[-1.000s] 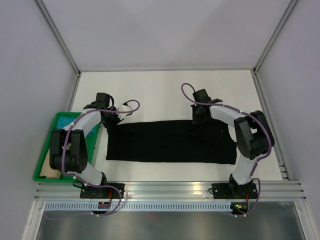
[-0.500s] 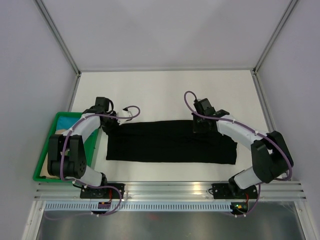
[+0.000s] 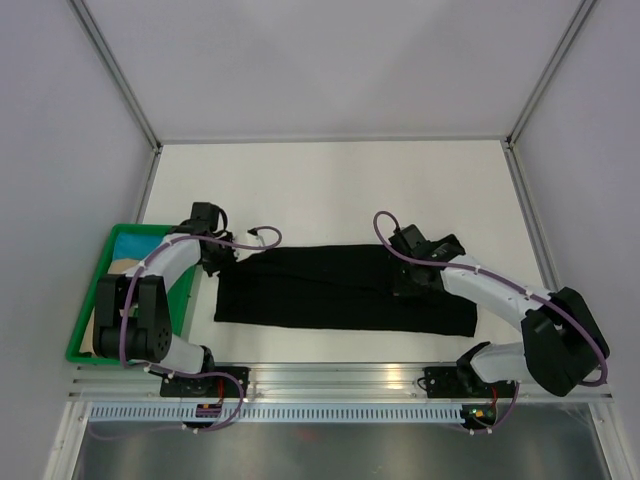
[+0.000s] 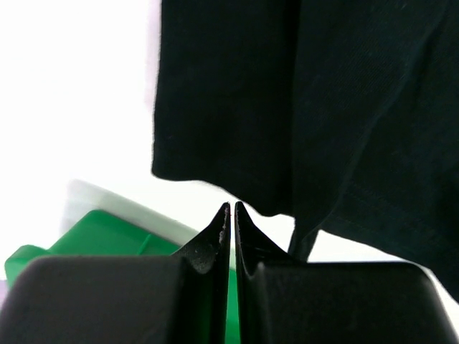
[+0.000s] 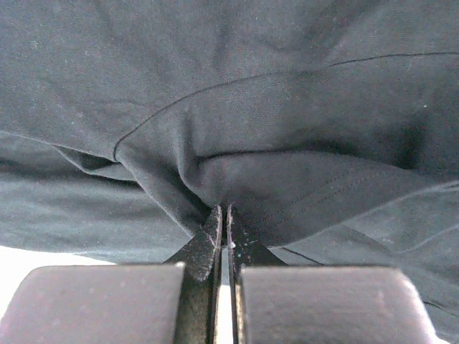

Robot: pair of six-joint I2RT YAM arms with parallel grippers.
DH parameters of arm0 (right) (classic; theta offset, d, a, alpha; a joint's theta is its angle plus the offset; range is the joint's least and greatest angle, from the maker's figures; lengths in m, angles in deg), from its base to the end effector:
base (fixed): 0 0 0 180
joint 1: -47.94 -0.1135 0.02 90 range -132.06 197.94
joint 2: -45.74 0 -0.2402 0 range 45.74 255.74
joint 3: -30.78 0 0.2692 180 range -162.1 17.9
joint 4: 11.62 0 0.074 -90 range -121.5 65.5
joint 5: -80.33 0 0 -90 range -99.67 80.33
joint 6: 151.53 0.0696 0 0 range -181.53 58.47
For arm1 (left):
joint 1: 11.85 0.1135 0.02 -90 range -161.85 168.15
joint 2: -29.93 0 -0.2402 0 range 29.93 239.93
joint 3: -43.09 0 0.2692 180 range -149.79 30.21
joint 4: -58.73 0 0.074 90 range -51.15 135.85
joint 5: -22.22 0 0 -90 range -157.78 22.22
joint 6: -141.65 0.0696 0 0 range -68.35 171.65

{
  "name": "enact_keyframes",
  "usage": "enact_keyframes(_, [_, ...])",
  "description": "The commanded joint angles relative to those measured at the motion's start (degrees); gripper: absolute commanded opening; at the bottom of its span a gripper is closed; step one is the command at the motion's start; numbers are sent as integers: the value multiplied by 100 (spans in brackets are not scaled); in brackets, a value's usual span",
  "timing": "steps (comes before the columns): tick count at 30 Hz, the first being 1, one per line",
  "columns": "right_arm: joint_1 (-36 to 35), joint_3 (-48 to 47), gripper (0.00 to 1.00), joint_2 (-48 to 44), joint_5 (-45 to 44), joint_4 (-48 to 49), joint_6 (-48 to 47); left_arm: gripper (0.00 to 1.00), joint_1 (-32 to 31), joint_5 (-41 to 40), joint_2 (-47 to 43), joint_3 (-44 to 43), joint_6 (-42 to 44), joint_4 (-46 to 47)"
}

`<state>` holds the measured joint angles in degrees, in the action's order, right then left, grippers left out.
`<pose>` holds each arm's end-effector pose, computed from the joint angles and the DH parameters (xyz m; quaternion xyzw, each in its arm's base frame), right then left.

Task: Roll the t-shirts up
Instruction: Fold the tshirt

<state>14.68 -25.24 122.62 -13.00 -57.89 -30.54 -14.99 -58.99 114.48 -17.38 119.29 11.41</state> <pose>0.2303 0.1462 0.1194 -0.0136 0.9797 0.0813 0.1830 0.2875 -0.0264 0.1075 0.5799 0.7950 0.0220 0.1766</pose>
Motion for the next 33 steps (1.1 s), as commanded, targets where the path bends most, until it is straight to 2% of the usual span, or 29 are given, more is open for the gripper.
enact_keyframes(1, [-6, -28, 0, -235, -212, -247, 66, 8, -3, -150, -229, 66, 452, 156])
enact_keyframes(11, [-102, 121, 1, -314, 316, -308, 233, 10, -12, -212, -633, 373, 663, 113])
enact_keyframes(15, [-181, 235, 27, -358, 641, -457, 180, 20, -12, -300, -703, 234, 523, -123])
enact_keyframes(18, [-199, 78, 41, -559, 519, -843, -21, 25, -3, 234, -695, -292, -12, -623])
enact_keyframes(19, [-199, -62, 44, -639, 387, -941, -74, 30, -3, 376, -695, -407, -83, -756])
enact_keyframes(20, [-199, -150, 47, -718, 369, -1011, -127, 41, -3, 490, -703, -513, -197, -819])
enact_keyframes(21, [-199, -238, 51, -788, 368, -1090, -267, 42, -3, 596, -703, -610, -198, -863])
enact_keyframes(22, [-199, -431, 52, -893, 368, -1108, -338, 50, -3, 710, -703, -637, -181, -915])
enact_keyframes(27, [-199, -846, 56, -956, 193, -803, -804, 59, -12, 772, -537, -681, 74, -1223])
enact_keyframes(31, [-391, -714, 56, -754, 464, 286, -1478, 61, -20, 913, -344, -497, 250, -1250])
enact_keyframes(33, [-558, -731, 56, -448, 666, 832, -1752, 61, -20, 852, -168, -479, 66, -1005])
